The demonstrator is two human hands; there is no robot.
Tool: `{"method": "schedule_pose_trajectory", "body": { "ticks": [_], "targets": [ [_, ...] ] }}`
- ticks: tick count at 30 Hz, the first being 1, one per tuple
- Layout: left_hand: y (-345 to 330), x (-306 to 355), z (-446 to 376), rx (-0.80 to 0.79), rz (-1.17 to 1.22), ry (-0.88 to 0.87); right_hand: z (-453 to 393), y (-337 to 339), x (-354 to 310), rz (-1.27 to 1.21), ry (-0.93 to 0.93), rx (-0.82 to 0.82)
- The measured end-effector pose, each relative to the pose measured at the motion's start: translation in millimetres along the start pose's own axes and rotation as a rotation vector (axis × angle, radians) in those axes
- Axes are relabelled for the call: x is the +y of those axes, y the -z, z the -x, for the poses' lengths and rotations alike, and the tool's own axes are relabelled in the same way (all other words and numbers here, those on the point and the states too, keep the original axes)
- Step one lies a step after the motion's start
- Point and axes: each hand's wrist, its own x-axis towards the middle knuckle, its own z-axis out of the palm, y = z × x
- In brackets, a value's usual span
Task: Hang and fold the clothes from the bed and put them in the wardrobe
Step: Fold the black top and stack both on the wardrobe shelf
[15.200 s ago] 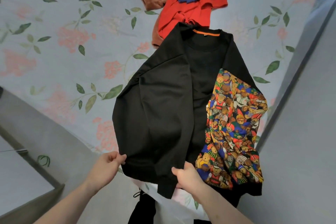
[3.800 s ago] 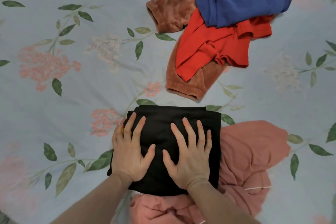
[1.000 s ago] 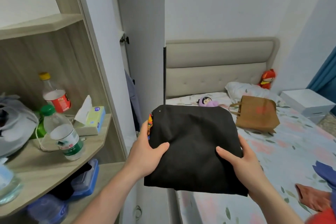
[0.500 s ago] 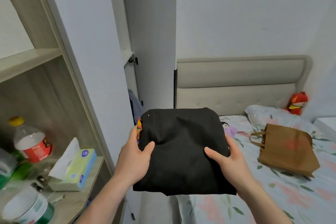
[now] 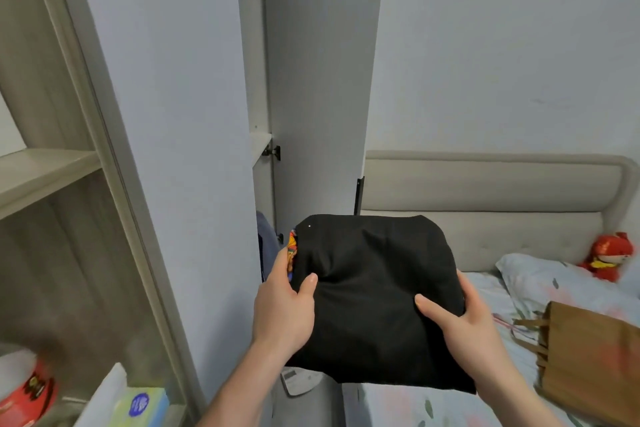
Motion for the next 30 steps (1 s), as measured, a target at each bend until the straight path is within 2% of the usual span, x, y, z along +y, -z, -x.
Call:
{"method": "schedule_pose_trajectory", "body": {
  "ticks": [9,16,23,30],
  "targets": [
    [-30.3,6.6,-81.2,-0.017,0.01,0.007,-77.8,-15.2,-7.2,-0.04,0.025,0.03],
    [-51.4,34.9,-155.0,0.032,-0.045,-0.072,-165.2,-24.8,-21.1,-0.094,0.044,0.012],
    [-50.9,59.2,-240.1,0.098,-0.295,-0.077,-249.7,-65.4,-46.6,-0.194,0.076,-0.041],
    [-38.0,93.0,-332.1,0.182,-0.554,-0.092,-314.3,-122.8,-80.6,-0.314,0.02,-0.198]
  ]
}}
